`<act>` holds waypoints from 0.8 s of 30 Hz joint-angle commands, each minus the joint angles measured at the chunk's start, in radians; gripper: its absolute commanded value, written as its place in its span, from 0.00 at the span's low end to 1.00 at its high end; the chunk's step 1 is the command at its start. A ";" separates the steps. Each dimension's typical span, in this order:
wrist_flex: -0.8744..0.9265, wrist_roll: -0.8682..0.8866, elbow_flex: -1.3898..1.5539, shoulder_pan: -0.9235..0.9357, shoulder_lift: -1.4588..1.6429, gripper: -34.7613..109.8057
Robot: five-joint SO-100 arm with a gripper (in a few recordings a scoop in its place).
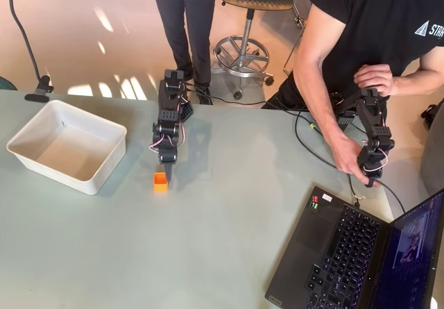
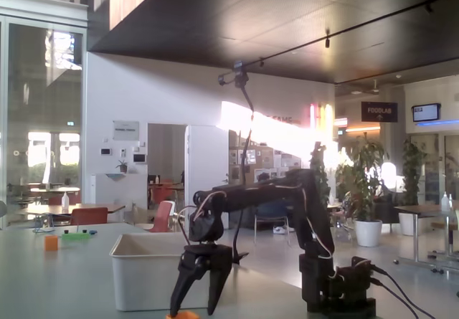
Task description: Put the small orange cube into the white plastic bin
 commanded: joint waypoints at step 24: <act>-0.006 -0.003 -0.207 0.049 -0.212 0.55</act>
